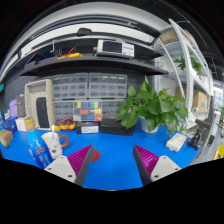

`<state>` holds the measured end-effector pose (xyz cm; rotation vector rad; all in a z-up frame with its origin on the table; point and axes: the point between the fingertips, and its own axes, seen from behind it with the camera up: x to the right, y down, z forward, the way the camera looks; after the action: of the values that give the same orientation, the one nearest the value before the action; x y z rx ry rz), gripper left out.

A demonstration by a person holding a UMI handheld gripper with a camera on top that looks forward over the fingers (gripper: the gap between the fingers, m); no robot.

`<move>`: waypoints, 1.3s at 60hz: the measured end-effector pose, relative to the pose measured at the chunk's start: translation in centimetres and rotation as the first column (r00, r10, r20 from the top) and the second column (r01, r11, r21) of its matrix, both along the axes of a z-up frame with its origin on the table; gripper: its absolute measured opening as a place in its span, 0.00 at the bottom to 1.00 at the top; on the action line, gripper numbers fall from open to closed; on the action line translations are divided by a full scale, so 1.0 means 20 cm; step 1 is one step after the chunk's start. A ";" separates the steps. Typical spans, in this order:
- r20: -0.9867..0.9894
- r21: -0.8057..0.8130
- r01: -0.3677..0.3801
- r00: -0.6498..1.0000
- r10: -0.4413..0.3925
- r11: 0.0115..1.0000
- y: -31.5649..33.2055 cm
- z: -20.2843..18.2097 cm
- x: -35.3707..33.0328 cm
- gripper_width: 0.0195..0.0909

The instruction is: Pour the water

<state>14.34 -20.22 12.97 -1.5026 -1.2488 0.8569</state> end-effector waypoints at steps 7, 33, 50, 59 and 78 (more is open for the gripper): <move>0.004 -0.031 -0.058 0.998 0.058 0.998 -0.19 -0.06 0.15 0.85; -0.021 -0.070 -0.277 0.961 0.276 0.958 -0.88 -0.26 0.25 0.88; -0.059 -0.025 -0.292 0.955 0.290 0.956 -0.98 -0.23 -0.05 0.87; -0.064 -0.036 -0.283 0.958 0.280 0.959 -1.01 -0.26 -0.16 0.79; -0.151 0.014 -0.290 0.946 0.288 0.957 -1.02 -0.23 -0.22 0.22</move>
<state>9.86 -40.66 8.45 -1.2509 -1.3722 1.1477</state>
